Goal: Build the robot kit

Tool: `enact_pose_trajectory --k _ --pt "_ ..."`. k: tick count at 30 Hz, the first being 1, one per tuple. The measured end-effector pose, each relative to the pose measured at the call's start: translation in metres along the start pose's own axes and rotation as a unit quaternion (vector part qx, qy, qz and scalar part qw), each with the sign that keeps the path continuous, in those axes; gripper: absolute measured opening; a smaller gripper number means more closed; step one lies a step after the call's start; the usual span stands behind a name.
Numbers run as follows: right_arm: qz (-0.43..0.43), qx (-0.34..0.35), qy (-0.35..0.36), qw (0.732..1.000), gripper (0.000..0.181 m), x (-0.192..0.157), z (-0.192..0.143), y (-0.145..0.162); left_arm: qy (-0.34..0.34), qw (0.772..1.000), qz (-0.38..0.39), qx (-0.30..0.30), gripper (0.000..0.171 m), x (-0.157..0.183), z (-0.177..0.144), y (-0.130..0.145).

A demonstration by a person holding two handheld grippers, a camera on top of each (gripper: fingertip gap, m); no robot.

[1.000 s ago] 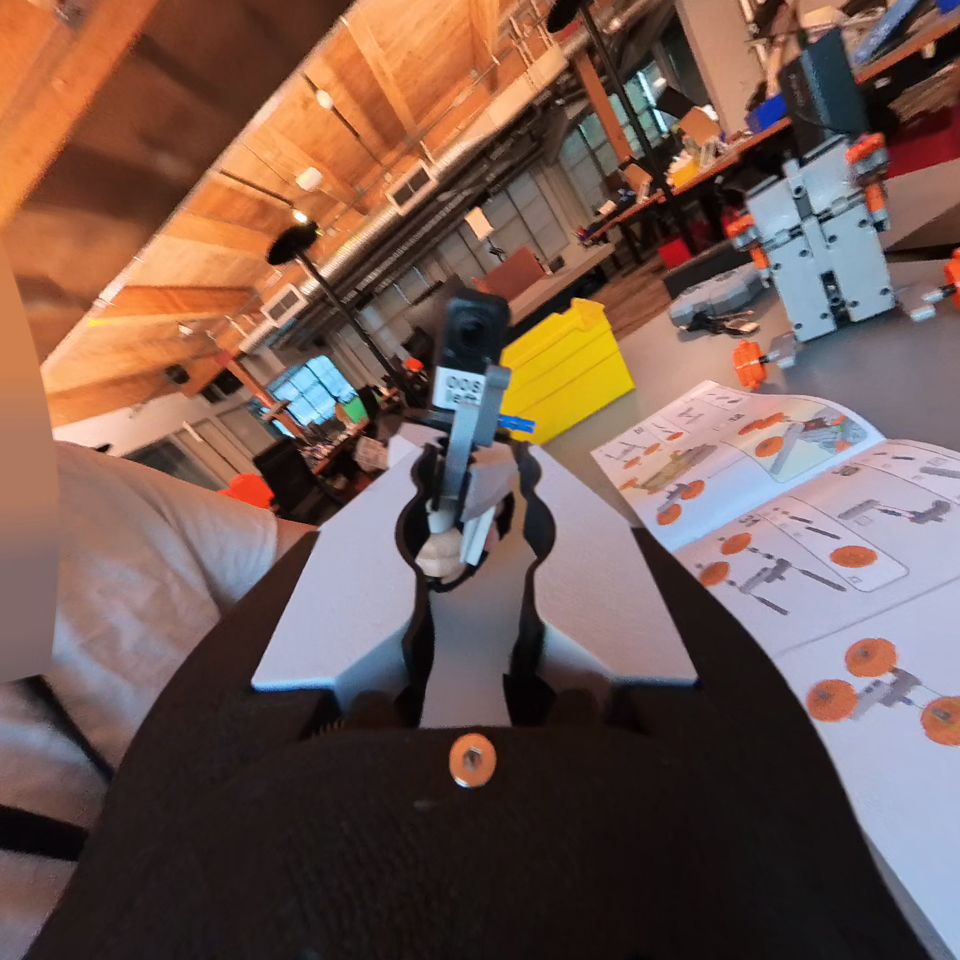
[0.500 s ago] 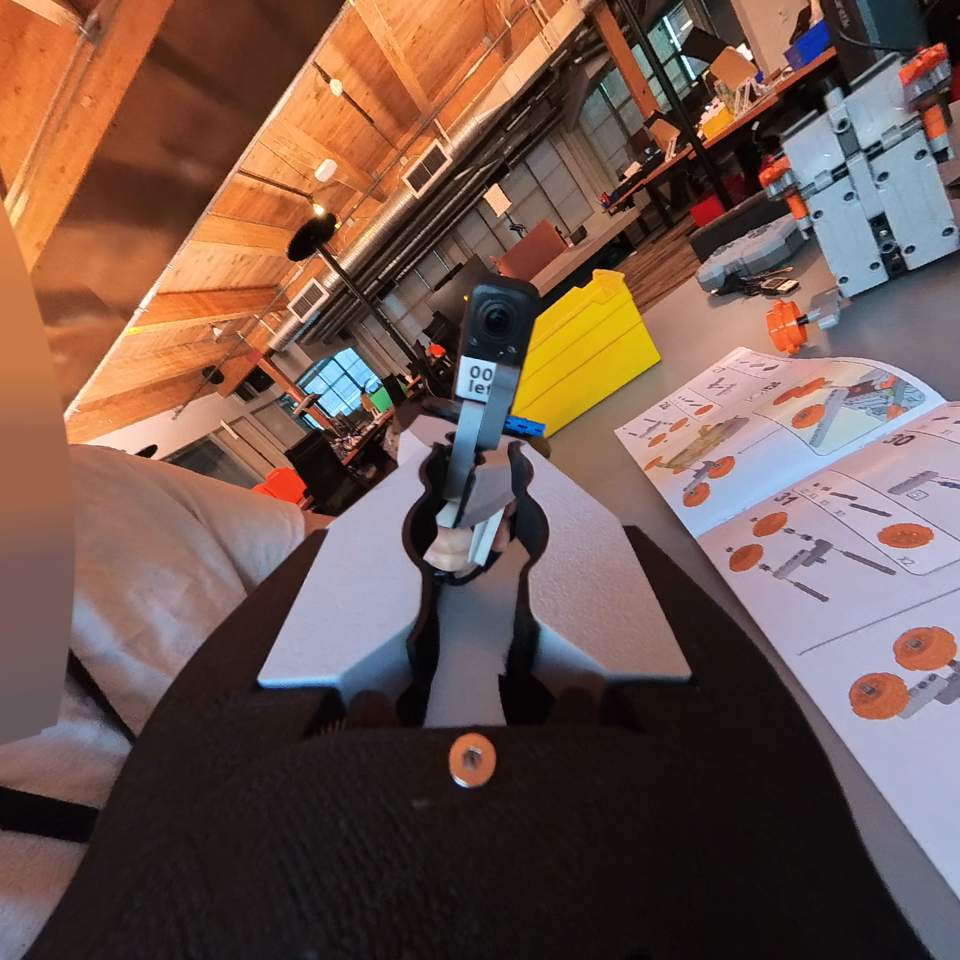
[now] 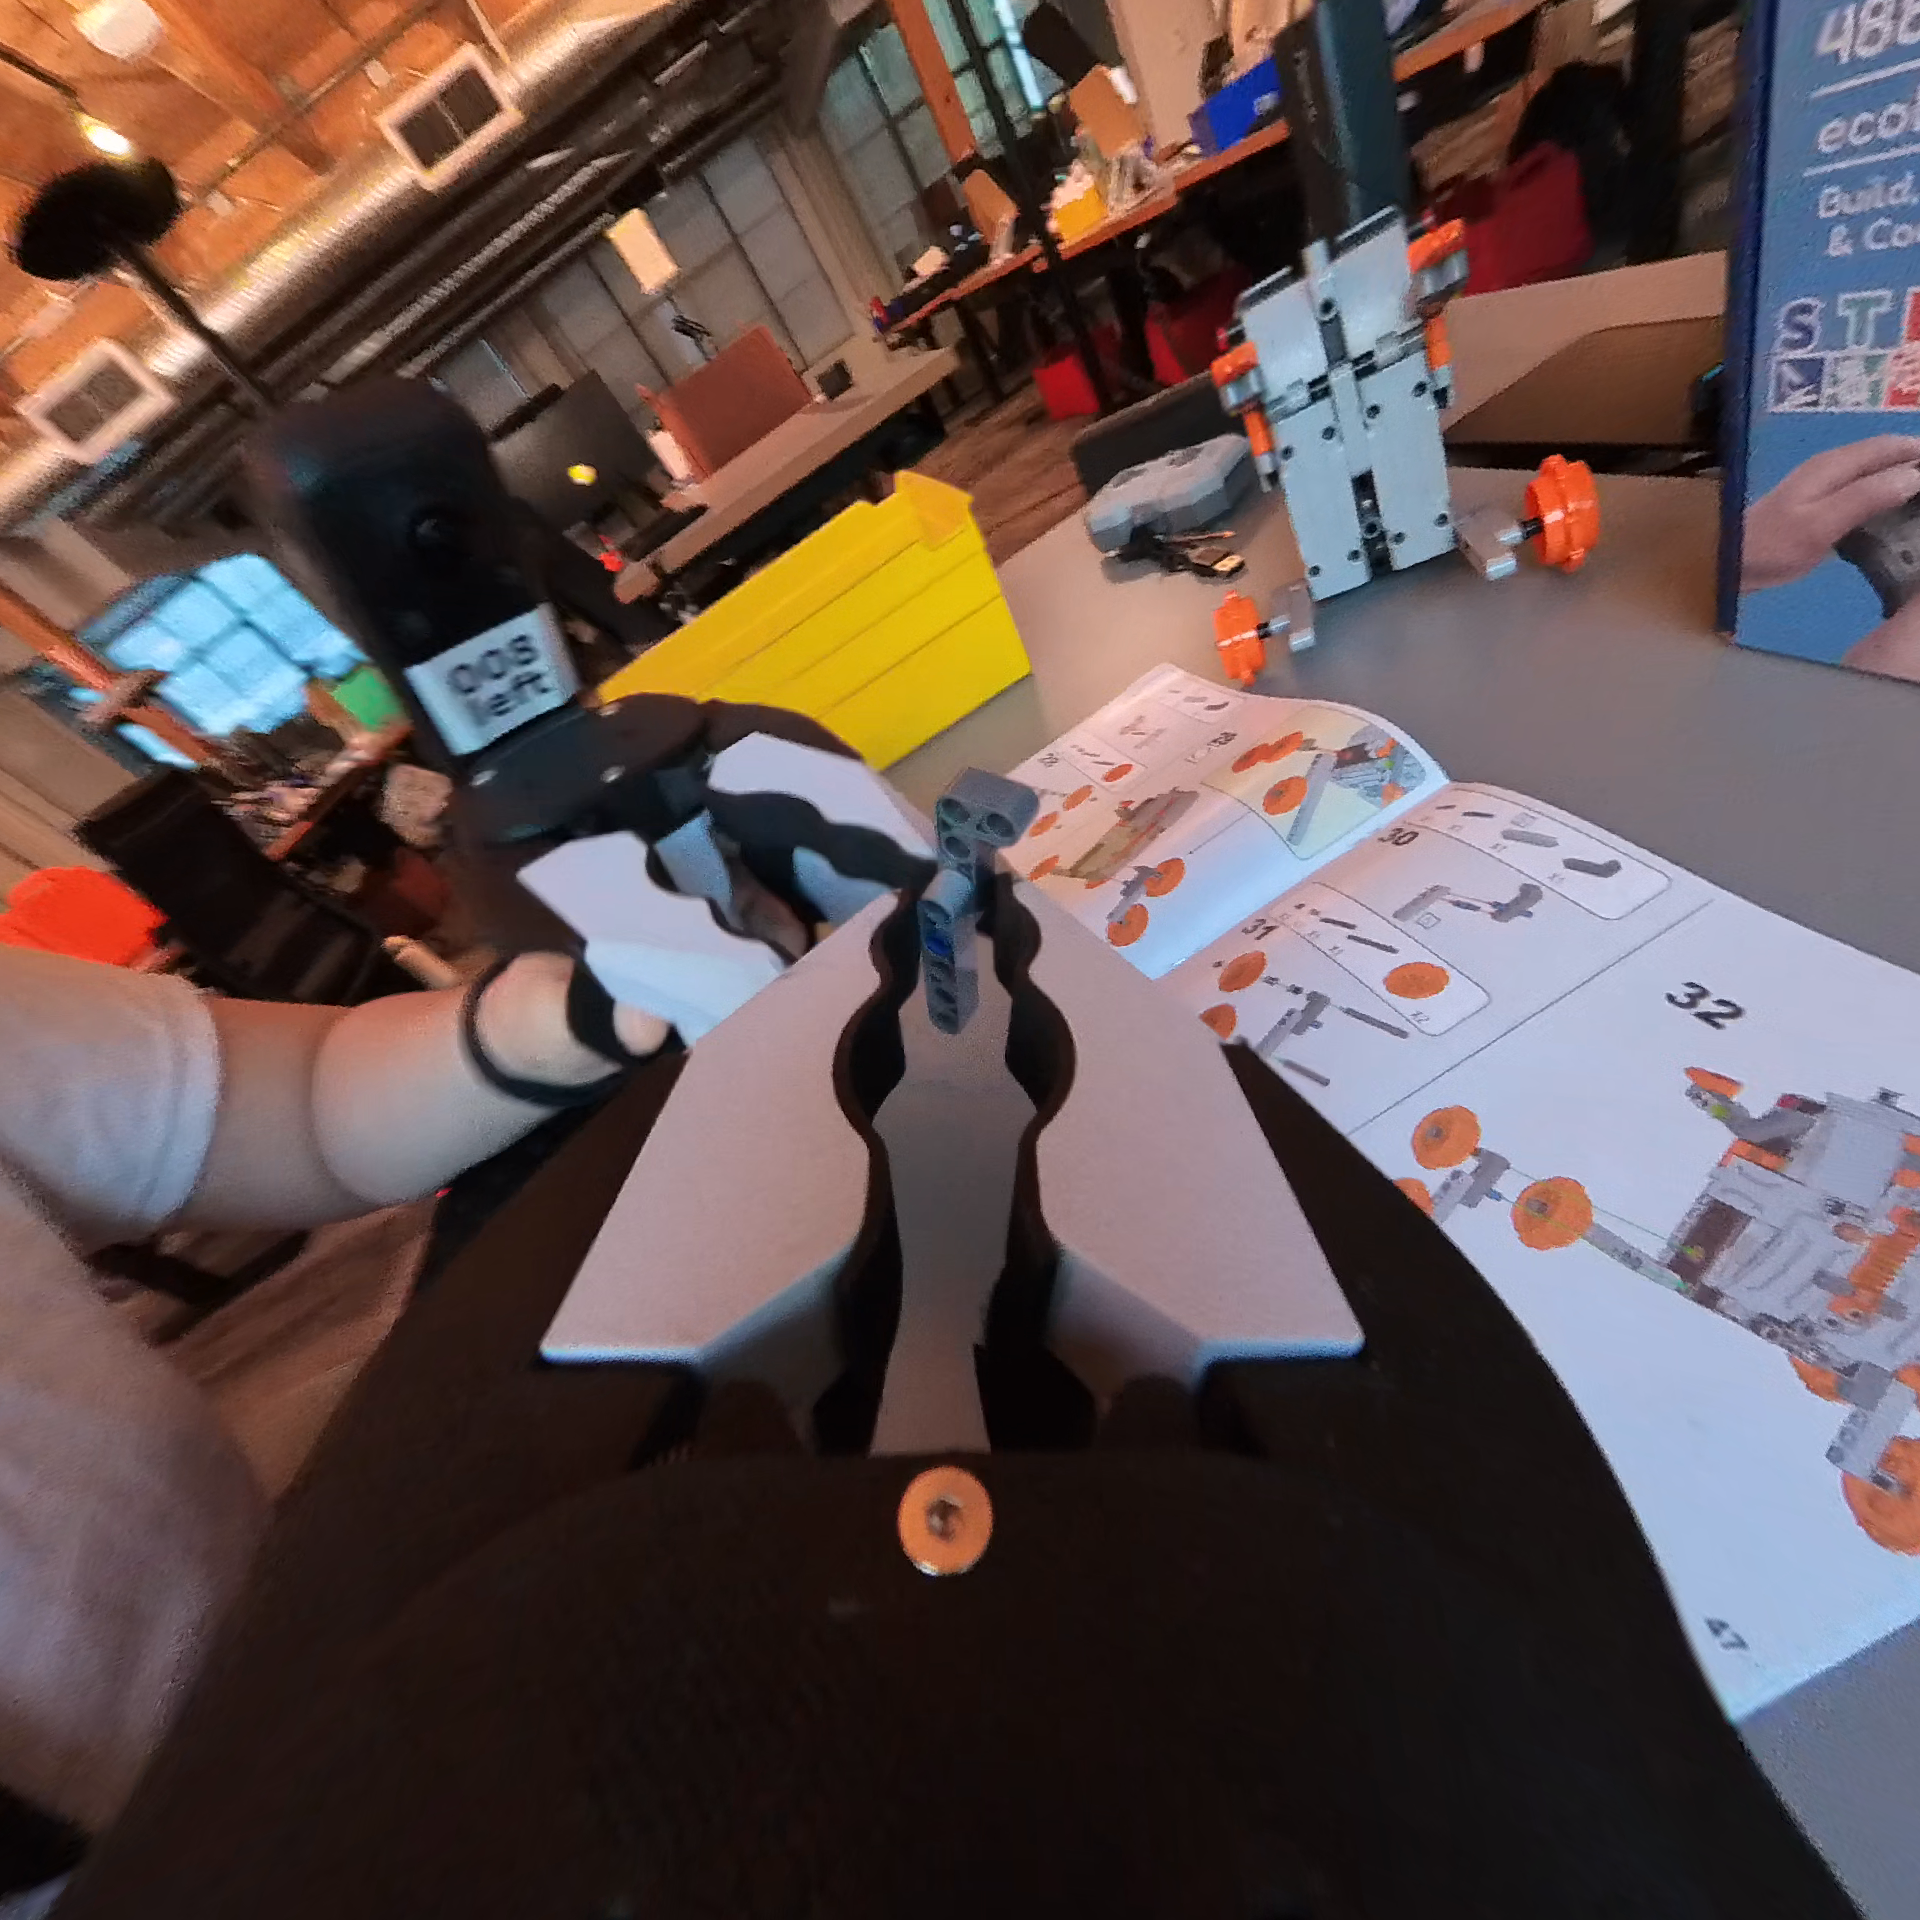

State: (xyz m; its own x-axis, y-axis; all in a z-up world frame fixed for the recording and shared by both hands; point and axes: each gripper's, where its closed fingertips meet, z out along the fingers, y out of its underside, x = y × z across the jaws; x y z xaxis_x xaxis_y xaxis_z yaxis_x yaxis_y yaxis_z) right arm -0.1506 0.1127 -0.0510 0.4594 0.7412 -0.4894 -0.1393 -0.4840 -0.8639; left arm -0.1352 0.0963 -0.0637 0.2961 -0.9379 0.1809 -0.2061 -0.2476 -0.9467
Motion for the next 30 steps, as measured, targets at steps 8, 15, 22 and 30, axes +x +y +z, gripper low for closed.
enact_pose_trajectory --k 8,15,22,30 --pt "0.056 -0.041 -0.228 0.971 0.011 -0.045 -0.020 0.003 0.228 0.958 -0.146 0.097 0.012 0.018 -0.032 -0.036" --pt "0.066 -0.063 -0.272 0.958 0.005 -0.056 -0.023 0.010 0.265 0.951 -0.141 0.070 0.006 0.022 -0.030 -0.025" --pt "0.087 -0.058 -0.264 0.959 0.005 -0.044 -0.022 0.012 0.281 0.941 -0.182 0.046 0.002 0.025 -0.023 -0.015" --pt "0.211 -0.079 -0.275 0.935 0.005 -0.034 -0.022 0.016 0.118 0.977 0.179 0.024 0.023 0.016 -0.028 -0.002"
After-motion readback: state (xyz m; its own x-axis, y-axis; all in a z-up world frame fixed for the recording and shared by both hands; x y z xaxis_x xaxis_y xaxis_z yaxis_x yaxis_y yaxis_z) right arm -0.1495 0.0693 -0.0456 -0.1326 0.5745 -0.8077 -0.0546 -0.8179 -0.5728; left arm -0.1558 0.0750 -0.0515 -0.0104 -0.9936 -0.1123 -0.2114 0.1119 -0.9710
